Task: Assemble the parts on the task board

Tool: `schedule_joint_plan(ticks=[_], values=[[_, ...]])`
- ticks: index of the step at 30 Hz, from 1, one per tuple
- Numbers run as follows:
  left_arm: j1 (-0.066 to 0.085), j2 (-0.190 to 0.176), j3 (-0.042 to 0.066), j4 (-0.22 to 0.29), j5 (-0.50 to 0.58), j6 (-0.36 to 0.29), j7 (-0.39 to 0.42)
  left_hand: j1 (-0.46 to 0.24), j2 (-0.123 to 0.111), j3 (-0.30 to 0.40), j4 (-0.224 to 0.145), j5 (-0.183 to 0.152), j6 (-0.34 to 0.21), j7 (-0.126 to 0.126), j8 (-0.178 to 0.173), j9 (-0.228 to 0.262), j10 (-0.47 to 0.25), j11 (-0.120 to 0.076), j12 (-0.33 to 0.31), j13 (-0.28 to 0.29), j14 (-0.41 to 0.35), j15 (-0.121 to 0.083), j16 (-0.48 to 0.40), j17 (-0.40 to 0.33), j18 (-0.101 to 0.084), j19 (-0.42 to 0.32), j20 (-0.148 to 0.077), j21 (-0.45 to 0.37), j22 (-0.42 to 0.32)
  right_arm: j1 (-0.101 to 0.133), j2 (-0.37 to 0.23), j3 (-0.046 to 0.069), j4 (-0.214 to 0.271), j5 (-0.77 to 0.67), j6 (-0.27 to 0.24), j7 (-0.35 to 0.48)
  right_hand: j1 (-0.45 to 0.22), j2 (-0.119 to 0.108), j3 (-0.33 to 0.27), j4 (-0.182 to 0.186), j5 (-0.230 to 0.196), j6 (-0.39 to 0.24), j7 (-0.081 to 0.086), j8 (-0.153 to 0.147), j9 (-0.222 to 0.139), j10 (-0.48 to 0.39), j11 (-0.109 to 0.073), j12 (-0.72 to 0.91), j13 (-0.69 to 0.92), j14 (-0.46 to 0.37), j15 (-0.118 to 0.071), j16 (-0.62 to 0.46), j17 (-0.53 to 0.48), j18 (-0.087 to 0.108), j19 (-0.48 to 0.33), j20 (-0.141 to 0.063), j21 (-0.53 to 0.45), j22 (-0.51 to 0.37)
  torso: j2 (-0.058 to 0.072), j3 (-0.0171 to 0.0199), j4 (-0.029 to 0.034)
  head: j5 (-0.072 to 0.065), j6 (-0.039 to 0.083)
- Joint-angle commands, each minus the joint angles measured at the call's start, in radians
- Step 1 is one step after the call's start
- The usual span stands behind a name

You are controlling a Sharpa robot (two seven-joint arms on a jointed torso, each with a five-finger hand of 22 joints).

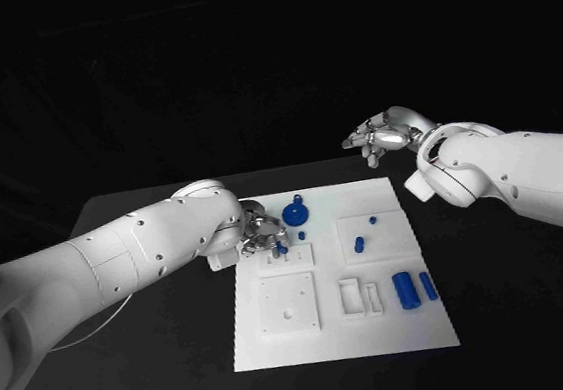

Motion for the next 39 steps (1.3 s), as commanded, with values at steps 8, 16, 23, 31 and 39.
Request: schedule_joint_plan(ticks=[8,16,23,31,39], values=[[-0.007,-0.001,-0.005,0.008,-0.014,0.018,0.001,0.03,0.006,0.002,-0.004,-0.005,0.035,-0.042,-0.002,0.002,-0.073,-0.045,-0.006,-0.003,-0.013,-0.029,-0.004,-0.002,0.003,-0.007,-0.108,-0.004,-0.002,-0.001,-0.001,0.001,0.007,-0.007,0.006,0.001,-0.002,0.0,-0.003,0.002,0.005,0.001,0.02,0.003,-0.002,-0.01,0.0,0.004,-0.002,-0.002,0.007,-0.005,0.002,0.009,-0.001,0.004,-0.004,0.002,0.0,0.0,-0.0001,-0.005,-0.004],[-0.007,-0.006,-0.005,0.028,-0.024,0.012,0.005,0.057,0.009,0.008,-0.017,0.021,0.039,-0.043,0.001,0.004,-0.069,-0.046,-0.005,-0.005,-0.009,-0.028,-0.001,-0.004,0.002,-0.004,-0.108,-0.003,-0.002,-0.001,-0.002,0.001,0.008,-0.007,0.007,0.0,-0.003,0.0,-0.004,0.002,0.004,0.0,0.02,0.004,-0.002,-0.011,0.0,0.005,-0.004,-0.002,0.007,-0.006,0.003,0.009,-0.001,0.004,-0.005,0.002,0.0,-0.0009,0.001,-0.008,-0.006],[-0.007,-0.009,-0.005,0.03,-0.028,0.015,0.012,0.067,0.008,0.009,-0.022,0.029,0.04,-0.044,0.001,0.005,-0.067,-0.046,-0.005,-0.006,-0.007,-0.028,0.0,-0.005,0.002,-0.002,-0.108,-0.002,-0.002,-0.001,-0.002,0.001,0.01,-0.007,0.008,0.0,-0.004,0.0,-0.004,0.003,0.004,0.0,0.02,0.004,-0.002,-0.011,0.0,0.006,-0.005,-0.002,0.007,-0.007,0.004,0.009,-0.002,0.005,-0.005,0.003,0.0,-0.0001,0.0009,-0.008,-0.005],[-0.008,-0.013,-0.005,0.039,-0.045,0.03,0.011,0.076,0.007,0.008,-0.028,0.039,0.042,-0.044,0.002,0.005,-0.065,-0.047,-0.004,-0.007,-0.005,-0.028,0.002,-0.005,0.002,-0.001,-0.108,-0.002,-0.002,-0.001,-0.002,0.001,0.01,-0.007,0.008,0.0,-0.005,0.0,-0.005,0.003,0.004,0.0,0.02,0.004,-0.003,-0.012,0.0,0.007,-0.006,-0.002,0.007,-0.007,0.005,0.009,-0.002,0.005,-0.005,0.003,0.0,-0.001,0.0016,-0.009,-0.006],[-0.008,-0.019,-0.005,0.044,-0.045,0.043,0.011,0.081,0.006,0.007,-0.031,0.047,0.044,-0.045,0.003,0.006,-0.063,-0.048,-0.003,-0.007,-0.004,-0.027,0.004,-0.005,0.001,0.0,-0.108,-0.001,-0.002,-0.002,-0.002,0.001,0.01,-0.007,0.009,0.0,-0.005,0.0,-0.005,0.004,0.004,0.0,0.02,0.004,-0.003,-0.012,0.0,0.008,-0.007,-0.002,0.007,-0.008,0.005,0.009,-0.002,0.005,-0.005,0.003,0.0,-0.0006,0.0011,-0.008,-0.008]])
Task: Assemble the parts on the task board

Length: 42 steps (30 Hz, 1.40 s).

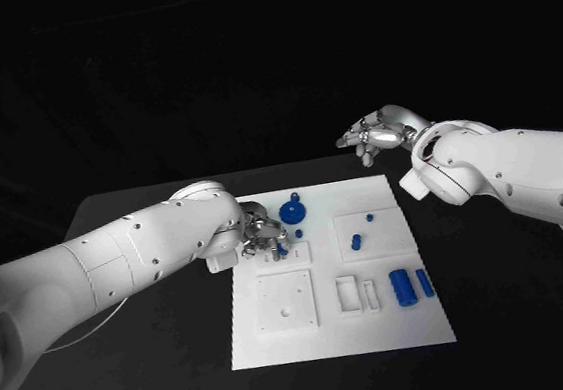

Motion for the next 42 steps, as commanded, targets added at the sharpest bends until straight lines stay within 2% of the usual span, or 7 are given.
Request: schedule_joint_plan(ticks=[1,13,42], values=[[-0.006,-0.004,-0.004,0.003,-0.019,0.037,0.0,0.049,0.034,0.014,-0.022,0.006,0.049,-0.04,0.003,0.001,-0.063,-0.048,-0.003,-0.001,-0.003,-0.027,0.004,-0.001,0.008,0.0,-0.108,-0.001,-0.001,0.0,-0.001,0.001,0.0,-0.006,0.006,0.001,-0.005,0.0,-0.002,0.001,0.004,0.0,0.016,0.004,-0.001,-0.005,0.0,0.004,-0.002,-0.002,0.007,-0.004,0.002,0.016,-0.002,0.005,-0.005,0.002,0.001,0.0001,-0.0003,0.001,0.0],[-0.005,-0.009,-0.003,0.007,-0.015,0.058,-0.002,0.058,0.031,0.01,-0.031,0.027,0.056,-0.043,0.008,0.004,-0.06,-0.05,0.004,0.002,0.001,-0.028,0.011,0.001,0.007,0.003,-0.108,0.001,-0.001,-0.002,0.001,0.001,-0.001,-0.006,0.006,0.001,-0.006,0.0,-0.003,0.001,0.004,0.0,0.016,0.004,-0.001,-0.005,0.0,0.005,-0.003,-0.002,0.007,-0.005,0.002,0.016,-0.002,0.005,-0.005,0.002,0.001,0.0007,-0.001,0.002,-0.003],[-0.005,-0.006,-0.003,-0.004,0.013,0.058,-0.005,0.06,0.031,0.008,-0.032,0.034,0.057,-0.044,0.009,0.005,-0.06,-0.051,0.007,0.003,0.001,-0.028,0.013,0.002,0.007,0.004,-0.108,0.001,-0.001,-0.005,0.002,0.001,-0.002,-0.006,0.008,0.001,-0.006,0.0,-0.003,0.002,0.003,-0.001,0.016,0.005,-0.002,-0.006,0.001,0.006,-0.005,-0.002,0.007,-0.006,0.004,0.016,-0.003,0.005,-0.006,0.003,0.0,0.0007,-0.0001,0.001,-0.005]])
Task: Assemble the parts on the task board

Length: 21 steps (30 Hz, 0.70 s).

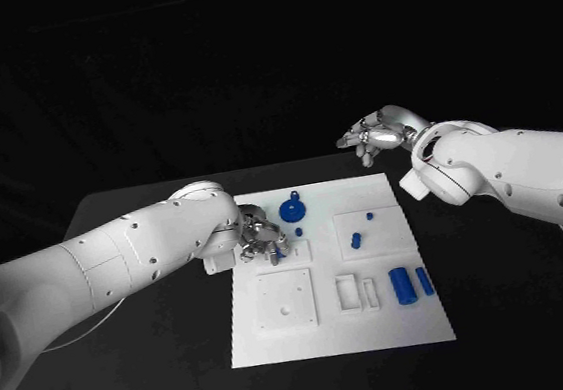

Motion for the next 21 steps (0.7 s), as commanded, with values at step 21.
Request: schedule_joint_plan(ticks=[21], values=[[-0.002,0.033,-0.002,-0.05,-0.011,0.025,-0.027,0.05,0.042,0.014,-0.01,-0.025,0.049,-0.046,0.003,0.002,-0.064,-0.05,0.004,0.0,-0.002,-0.029,0.003,-0.001,0.007,0.003,-0.108,0.0,-0.002,0.0,0.002,0.001,0.002,-0.006,0.007,0.001,-0.007,0.0,-0.004,0.002,0.003,-0.001,0.017,0.005,-0.001,-0.007,0.001,0.008,-0.003,-0.002,0.007,-0.007,0.003,0.008,-0.003,0.005,-0.006,0.002,0.0,0.0003,-0.0007,-0.003,-0.006]])
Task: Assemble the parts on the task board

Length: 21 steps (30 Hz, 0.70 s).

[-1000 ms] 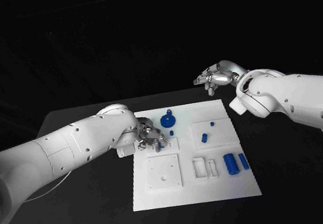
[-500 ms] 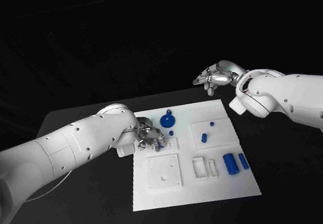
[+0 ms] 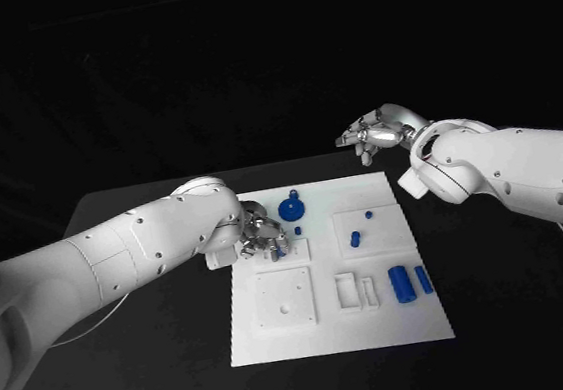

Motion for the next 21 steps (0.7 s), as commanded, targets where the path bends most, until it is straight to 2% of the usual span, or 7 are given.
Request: schedule_joint_plan(ticks=[1,15,21], values=[[-0.002,0.003,-0.002,-0.007,-0.013,0.013,-0.021,0.05,0.041,0.003,0.001,-0.004,0.051,-0.044,0.002,0.001,-0.064,-0.05,0.004,0.0,-0.003,-0.029,0.003,-0.001,0.007,0.003,-0.108,0.0,-0.001,0.0,0.001,0.001,0.002,-0.006,0.006,0.001,-0.007,0.0,-0.004,0.002,0.003,-0.001,0.02,0.005,-0.002,-0.007,0.001,0.004,-0.001,-0.002,0.007,-0.007,0.001,0.014,-0.003,0.005,-0.006,0.002,0.0,0.0004,-0.0003,-0.001,-0.001],[-0.002,-0.008,-0.001,-0.001,-0.004,-0.015,-0.02,0.047,0.04,0.002,0.016,-0.02,0.042,-0.041,-0.003,0.001,-0.07,-0.047,-0.002,-0.004,-0.009,-0.03,-0.003,-0.005,0.007,0.0,-0.107,-0.004,-0.002,-0.002,0.001,0.001,0.001,-0.006,0.011,0.0,-0.008,0.001,-0.004,0.003,0.003,-0.001,0.021,0.005,-0.002,-0.008,0.001,0.005,-0.003,-0.003,0.007,-0.008,0.002,0.014,-0.004,0.005,-0.007,0.002,0.0,-0.0001,0.0006,-0.003,-0.002],[-0.002,-0.009,-0.001,0.001,-0.003,-0.03,-0.016,0.033,0.027,-0.004,0.028,-0.036,0.013,-0.033,-0.02,0.005,-0.094,-0.04,-0.009,-0.004,-0.025,-0.029,-0.014,-0.012,0.005,-0.011,-0.106,-0.011,-0.004,-0.002,0.001,0.001,0.001,-0.006,0.011,0.001,-0.009,0.001,-0.005,0.004,0.003,-0.002,0.021,0.005,-0.002,-0.009,0.001,0.006,-0.005,-0.003,0.008,-0.009,0.003,0.014,-0.004,0.005,-0.007,0.002,0.0,-0.0002,0.0012,-0.004,-0.002]])
